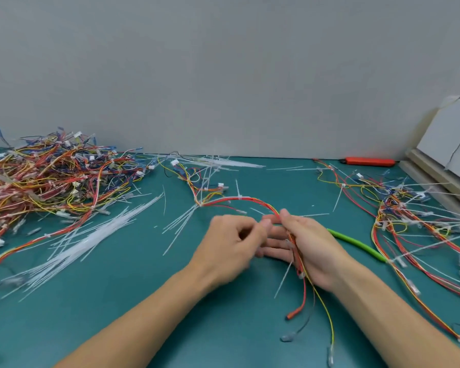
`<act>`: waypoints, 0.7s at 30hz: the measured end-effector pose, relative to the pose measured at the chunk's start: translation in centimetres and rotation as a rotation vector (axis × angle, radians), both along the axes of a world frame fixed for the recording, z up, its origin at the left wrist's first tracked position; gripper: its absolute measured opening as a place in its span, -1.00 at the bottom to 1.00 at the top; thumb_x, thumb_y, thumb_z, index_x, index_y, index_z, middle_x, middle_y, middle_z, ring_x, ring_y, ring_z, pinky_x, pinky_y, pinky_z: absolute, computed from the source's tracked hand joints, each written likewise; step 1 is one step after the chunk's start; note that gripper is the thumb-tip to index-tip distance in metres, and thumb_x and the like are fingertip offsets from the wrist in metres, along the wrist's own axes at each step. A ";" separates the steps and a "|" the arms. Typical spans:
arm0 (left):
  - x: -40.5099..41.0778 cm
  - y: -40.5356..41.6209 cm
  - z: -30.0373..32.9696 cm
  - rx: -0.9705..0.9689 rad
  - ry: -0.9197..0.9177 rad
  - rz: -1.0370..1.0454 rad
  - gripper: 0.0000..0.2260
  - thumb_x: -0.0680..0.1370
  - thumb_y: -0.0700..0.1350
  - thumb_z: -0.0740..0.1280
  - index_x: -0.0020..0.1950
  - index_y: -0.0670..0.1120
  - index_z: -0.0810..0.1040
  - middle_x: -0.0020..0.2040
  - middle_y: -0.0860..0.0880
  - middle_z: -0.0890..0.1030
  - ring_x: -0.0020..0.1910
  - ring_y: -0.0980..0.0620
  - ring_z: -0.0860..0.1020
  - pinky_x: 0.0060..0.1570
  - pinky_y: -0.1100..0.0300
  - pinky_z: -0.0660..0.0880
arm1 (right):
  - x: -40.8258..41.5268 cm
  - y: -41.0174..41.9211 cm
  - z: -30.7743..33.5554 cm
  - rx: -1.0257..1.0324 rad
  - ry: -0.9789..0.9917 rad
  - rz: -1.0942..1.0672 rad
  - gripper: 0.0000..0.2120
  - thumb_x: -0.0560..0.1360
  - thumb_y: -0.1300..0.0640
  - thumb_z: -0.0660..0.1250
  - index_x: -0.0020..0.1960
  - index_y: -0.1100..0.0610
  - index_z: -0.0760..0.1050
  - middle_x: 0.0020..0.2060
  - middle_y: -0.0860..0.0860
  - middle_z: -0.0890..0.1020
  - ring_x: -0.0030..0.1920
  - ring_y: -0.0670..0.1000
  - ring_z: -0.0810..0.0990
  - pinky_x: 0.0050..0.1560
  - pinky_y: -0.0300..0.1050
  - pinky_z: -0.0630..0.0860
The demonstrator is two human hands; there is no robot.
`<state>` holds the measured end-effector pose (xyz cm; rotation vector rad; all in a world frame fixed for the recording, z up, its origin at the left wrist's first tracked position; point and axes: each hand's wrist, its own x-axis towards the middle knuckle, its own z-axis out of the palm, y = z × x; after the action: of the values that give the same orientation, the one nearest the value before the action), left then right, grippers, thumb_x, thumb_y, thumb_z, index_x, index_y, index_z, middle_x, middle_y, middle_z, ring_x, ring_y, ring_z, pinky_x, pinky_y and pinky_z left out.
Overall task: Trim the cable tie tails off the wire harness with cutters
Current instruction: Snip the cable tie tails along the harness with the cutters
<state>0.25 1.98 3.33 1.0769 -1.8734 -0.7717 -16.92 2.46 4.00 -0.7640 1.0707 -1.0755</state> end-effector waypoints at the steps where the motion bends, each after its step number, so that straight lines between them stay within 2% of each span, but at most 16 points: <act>1: -0.5 0.2 -0.4 0.061 -0.018 -0.056 -0.65 0.60 0.14 0.30 -0.25 -0.06 0.62 -0.42 0.01 0.59 -0.49 0.05 0.50 -0.42 0.12 0.47 | -0.1 0.2 0.0 -0.018 -0.023 0.023 -0.64 0.74 0.07 0.14 0.23 0.33 0.55 0.07 0.34 0.70 0.00 0.23 0.74 0.02 0.08 0.70; 3: -1.0 0.2 -0.6 0.184 0.039 -0.123 -0.72 0.55 0.16 0.36 -0.15 -0.03 0.67 -0.37 0.04 0.62 -0.48 0.07 0.49 -0.40 0.22 0.42 | -0.2 0.7 0.3 -0.094 0.016 0.108 -0.67 0.72 0.11 0.16 0.22 0.27 0.62 0.11 0.28 0.70 0.04 0.18 0.72 0.09 0.06 0.66; 6: -0.9 -0.3 -0.6 0.312 0.168 -0.135 -0.72 0.53 0.11 0.46 -0.16 -0.10 0.63 -0.36 -0.03 0.66 -0.49 0.01 0.49 -0.46 0.28 0.36 | 0.3 1.5 1.0 -0.252 0.096 0.296 -0.62 0.70 0.08 0.10 0.22 0.08 0.68 0.08 0.23 0.71 -0.05 0.15 0.65 -0.04 -0.13 0.63; 9: -0.7 -0.6 -0.6 0.416 0.265 -0.143 -0.79 0.54 -0.05 0.48 -0.16 -0.18 0.61 -0.29 -0.20 0.67 -0.49 0.00 0.52 -0.56 0.27 0.32 | 0.3 1.6 0.8 -0.228 0.004 0.377 -0.52 0.74 -0.07 -0.03 0.34 0.01 0.61 0.05 0.19 0.69 -0.12 0.16 0.57 0.01 -0.02 0.56; 10: -0.6 -0.6 -0.6 0.448 0.300 -0.157 -0.82 0.54 -0.09 0.48 -0.15 -0.19 0.60 -0.27 -0.20 0.67 -0.48 0.00 0.54 -0.57 0.26 0.35 | 0.2 1.5 0.7 -0.223 0.047 0.368 -0.56 0.75 -0.07 0.00 0.36 0.01 0.59 0.02 0.16 0.69 -0.11 0.13 0.57 0.01 -0.01 0.57; 12: -0.2 -0.7 -0.3 0.504 0.384 -0.181 -0.86 0.54 -0.12 0.46 -0.11 -0.18 0.61 -0.23 -0.19 0.68 -0.39 -0.03 0.59 -0.54 0.25 0.42 | -0.4 1.4 0.6 -0.257 0.278 0.284 -0.71 0.74 0.03 0.15 0.30 0.02 0.61 -0.09 0.08 0.70 -0.16 0.02 0.65 -0.15 -0.09 0.64; 14: 0.1 -0.8 -0.1 0.559 0.464 -0.181 -0.83 0.52 -0.09 0.45 -0.03 -0.19 0.61 -0.16 -0.19 0.69 -0.26 -0.07 0.64 -0.47 0.24 0.47 | -1.2 1.2 0.4 -0.317 0.467 0.195 -0.82 0.69 0.08 0.28 0.16 0.07 0.64 -0.21 0.04 0.71 -0.28 -0.03 0.67 -0.34 -0.17 0.57; 16: 0.4 -1.0 0.0 0.605 0.525 -0.193 -0.77 0.52 -0.07 0.44 0.05 -0.20 0.58 -0.05 -0.19 0.70 -0.11 -0.09 0.68 -0.37 0.22 0.53 | -2.1 0.9 0.3 -0.389 0.589 0.129 -0.84 0.65 0.08 0.36 -0.01 0.11 0.67 -0.32 0.02 0.67 -0.36 -0.04 0.57 -0.34 -0.16 0.49; 18: 0.6 -1.1 0.0 0.642 0.560 -0.248 -0.79 0.55 -0.08 0.41 0.08 -0.19 0.56 0.10 -0.19 0.70 0.05 -0.12 0.69 -0.27 0.20 0.58 | -2.6 0.6 0.2 -0.410 0.611 0.042 -0.81 0.62 0.05 0.40 -0.11 0.10 0.69 -0.40 -0.01 0.62 -0.38 -0.06 0.50 -0.33 -0.21 0.46; 21: 0.7 -1.1 -0.1 0.696 0.636 -0.317 -0.85 0.58 -0.10 0.38 0.06 -0.16 0.57 0.14 -0.22 0.68 0.17 -0.17 0.66 -0.19 0.20 0.61 | -3.0 0.4 0.5 -0.385 0.488 0.002 -0.81 0.59 0.05 0.43 -0.14 0.09 0.72 -0.33 0.06 0.68 -0.30 -0.05 0.60 -0.22 -0.20 0.57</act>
<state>0.91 0.84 3.22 0.7758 -1.2441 -1.7997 -19.90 2.89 4.55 -1.3870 1.2815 -1.1378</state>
